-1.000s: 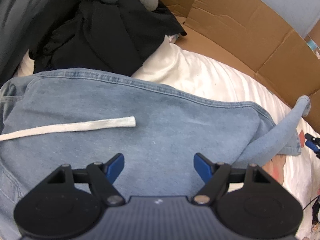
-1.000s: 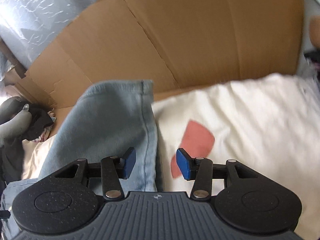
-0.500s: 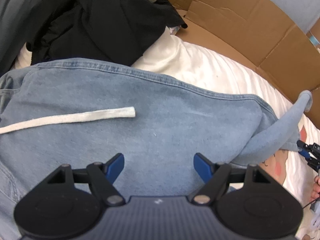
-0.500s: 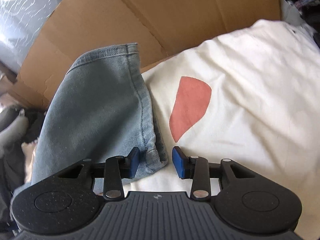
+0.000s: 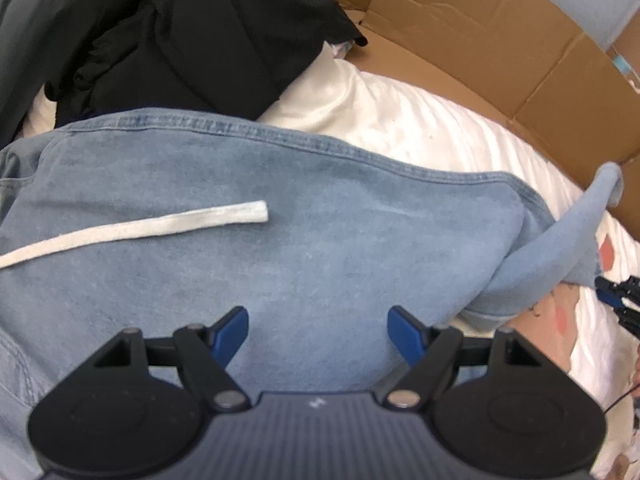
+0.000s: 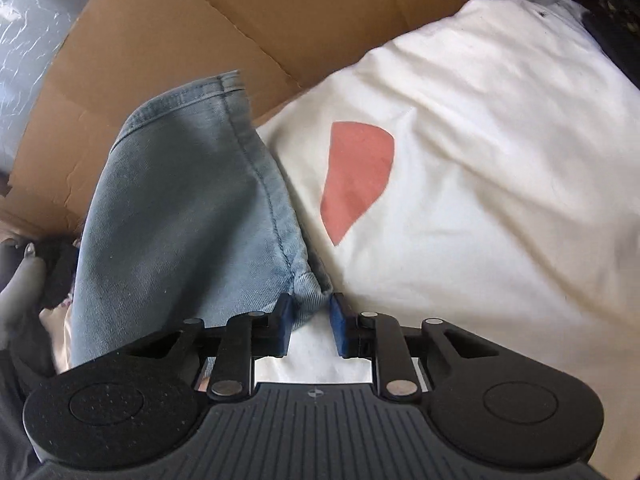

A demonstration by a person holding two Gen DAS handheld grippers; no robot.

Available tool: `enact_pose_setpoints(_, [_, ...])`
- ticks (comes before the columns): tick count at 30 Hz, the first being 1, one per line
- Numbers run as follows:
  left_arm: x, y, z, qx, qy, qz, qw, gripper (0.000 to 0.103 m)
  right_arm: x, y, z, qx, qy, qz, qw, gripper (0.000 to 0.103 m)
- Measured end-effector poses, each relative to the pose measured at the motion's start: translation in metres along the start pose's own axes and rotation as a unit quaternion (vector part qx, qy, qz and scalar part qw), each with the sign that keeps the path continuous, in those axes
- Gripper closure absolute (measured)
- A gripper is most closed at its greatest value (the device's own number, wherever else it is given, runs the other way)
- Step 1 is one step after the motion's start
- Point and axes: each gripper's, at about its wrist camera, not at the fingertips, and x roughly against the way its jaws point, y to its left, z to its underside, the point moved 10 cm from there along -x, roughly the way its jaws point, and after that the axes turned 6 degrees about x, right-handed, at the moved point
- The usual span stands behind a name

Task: Fold clothes
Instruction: 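Move the right gripper to the leg hem and close on it, then lift the held hem with the right gripper and pull it across the sheet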

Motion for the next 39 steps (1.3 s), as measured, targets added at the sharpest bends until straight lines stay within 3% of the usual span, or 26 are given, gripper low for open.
enact_pose_setpoints(10, [0.002, 0.002, -0.01, 0.016, -0.021, -0.002, 0.9997, 0.026, -0.014, -0.004, -0.016, -0.061, -0.029, -0.071, 0.995, 0.077])
enact_pose_setpoints(11, [0.002, 0.002, -0.009, 0.016, -0.02, -0.003, 0.9997, 0.026, -0.015, -0.004, -0.016, -0.062, -0.03, -0.074, 0.995, 0.083])
enact_pose_setpoints(13, [0.002, 0.002, -0.007, 0.015, -0.019, -0.006, 0.9997, 0.026, -0.012, -0.004, -0.016, -0.054, -0.031, -0.068, 0.996, 0.09])
enact_pose_setpoints(19, [0.006, 0.004, -0.008, 0.016, -0.023, -0.008, 0.9996, 0.026, 0.006, -0.005, -0.014, -0.037, -0.037, -0.058, 0.997, 0.093])
enact_pose_setpoints(28, [0.003, -0.002, -0.007, 0.007, -0.02, -0.004, 0.9998, 0.026, 0.063, -0.027, -0.021, -0.027, -0.074, -0.047, 0.996, 0.093])
enact_pose_setpoints(39, [0.001, 0.002, -0.006, 0.006, -0.017, -0.007, 0.9998, 0.026, 0.098, -0.054, -0.014, -0.049, -0.086, -0.034, 0.995, 0.094])
